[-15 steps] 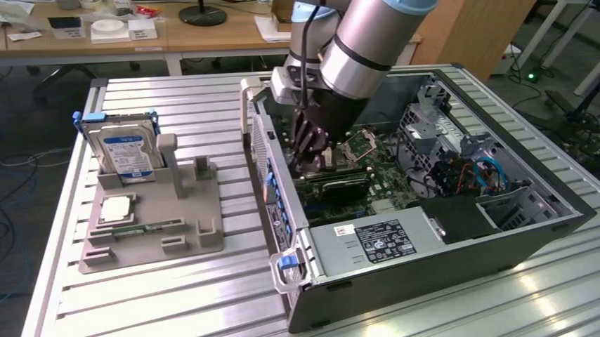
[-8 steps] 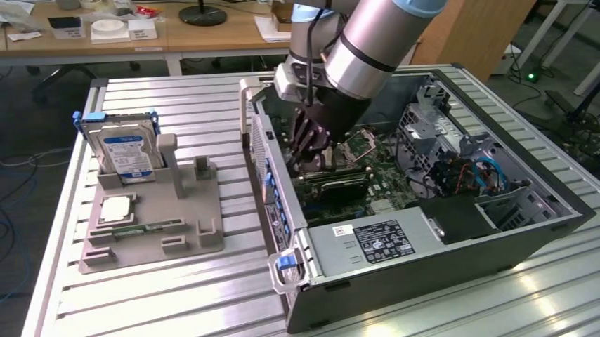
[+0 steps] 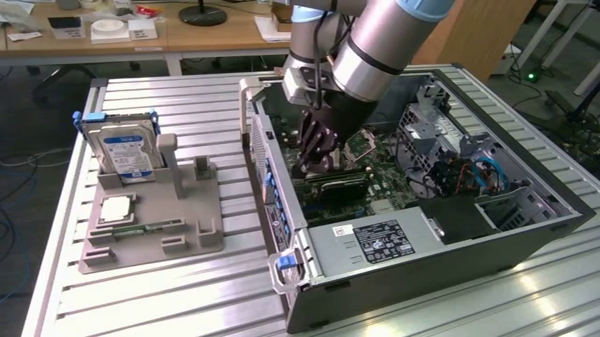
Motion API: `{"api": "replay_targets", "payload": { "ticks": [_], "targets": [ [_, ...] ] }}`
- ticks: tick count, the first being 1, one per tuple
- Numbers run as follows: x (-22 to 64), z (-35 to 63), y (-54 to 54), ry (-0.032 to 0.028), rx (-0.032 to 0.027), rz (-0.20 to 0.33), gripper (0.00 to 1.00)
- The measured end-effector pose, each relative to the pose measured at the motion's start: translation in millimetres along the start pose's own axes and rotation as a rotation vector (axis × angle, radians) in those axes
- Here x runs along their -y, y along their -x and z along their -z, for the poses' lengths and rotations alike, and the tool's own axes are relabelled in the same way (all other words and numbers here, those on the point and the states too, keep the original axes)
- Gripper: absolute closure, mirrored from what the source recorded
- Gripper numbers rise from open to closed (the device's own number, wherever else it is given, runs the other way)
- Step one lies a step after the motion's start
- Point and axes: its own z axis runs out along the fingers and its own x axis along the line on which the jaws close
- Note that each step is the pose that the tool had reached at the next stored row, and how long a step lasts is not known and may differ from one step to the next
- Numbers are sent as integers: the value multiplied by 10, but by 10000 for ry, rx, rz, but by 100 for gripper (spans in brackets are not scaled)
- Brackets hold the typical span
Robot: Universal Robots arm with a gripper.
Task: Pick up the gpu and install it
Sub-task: 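Press down on the gpu until it lock into place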
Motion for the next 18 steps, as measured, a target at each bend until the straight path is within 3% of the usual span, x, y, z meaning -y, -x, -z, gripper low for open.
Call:
{"api": "replay_targets", "payload": {
  "ticks": [2, 4, 5, 10, 12, 13, 15, 18],
  "targets": [
    [1, -2, 0, -366, -15, 88, 90],
    [0, -2, 0, -643, -25, 146, 90],
    [0, -2, 0, -706, -27, 162, 90],
    [-25, 67, 4, -810, -32, 180, 90],
    [-41, 80, 5, -891, -35, 198, 90],
    [-47, 79, 5, -951, -36, 211, 90],
    [-53, 78, 5, -1168, -43, 240, 90],
    [-70, 81, 5, -1411, -50, 275, 90]
  ]
}}
